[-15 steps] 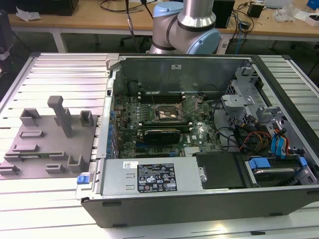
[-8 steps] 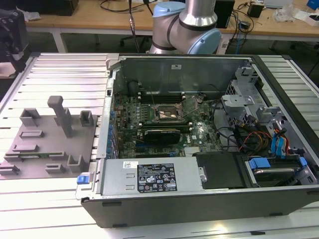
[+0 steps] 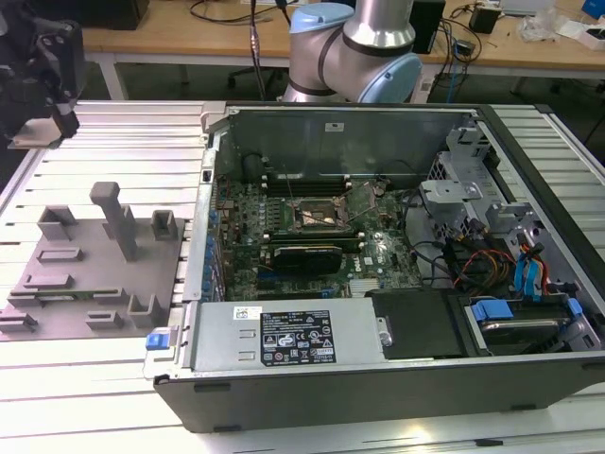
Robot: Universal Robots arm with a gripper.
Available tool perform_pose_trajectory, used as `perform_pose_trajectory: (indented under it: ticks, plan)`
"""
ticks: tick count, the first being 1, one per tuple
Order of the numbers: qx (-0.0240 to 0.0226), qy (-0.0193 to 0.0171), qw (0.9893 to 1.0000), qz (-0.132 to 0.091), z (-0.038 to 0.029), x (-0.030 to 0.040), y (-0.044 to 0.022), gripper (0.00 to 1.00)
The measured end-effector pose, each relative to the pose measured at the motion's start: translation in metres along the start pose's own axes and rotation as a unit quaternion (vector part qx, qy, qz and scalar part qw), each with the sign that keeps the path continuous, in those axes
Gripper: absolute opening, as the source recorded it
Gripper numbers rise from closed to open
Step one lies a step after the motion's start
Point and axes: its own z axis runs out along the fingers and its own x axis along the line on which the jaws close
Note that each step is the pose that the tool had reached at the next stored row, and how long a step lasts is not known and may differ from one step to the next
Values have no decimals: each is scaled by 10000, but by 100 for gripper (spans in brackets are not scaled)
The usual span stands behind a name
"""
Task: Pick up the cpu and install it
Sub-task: 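Pick up the cpu and move it towards the insertion slot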
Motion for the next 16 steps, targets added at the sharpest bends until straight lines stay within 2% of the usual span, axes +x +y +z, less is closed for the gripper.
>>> perform_pose_trajectory:
  ticks: [4,16]
  plan:
    - [0,0,10000,0,3,-114,2,55]
    - [0,0,10000,0,8,-312,-2,55]
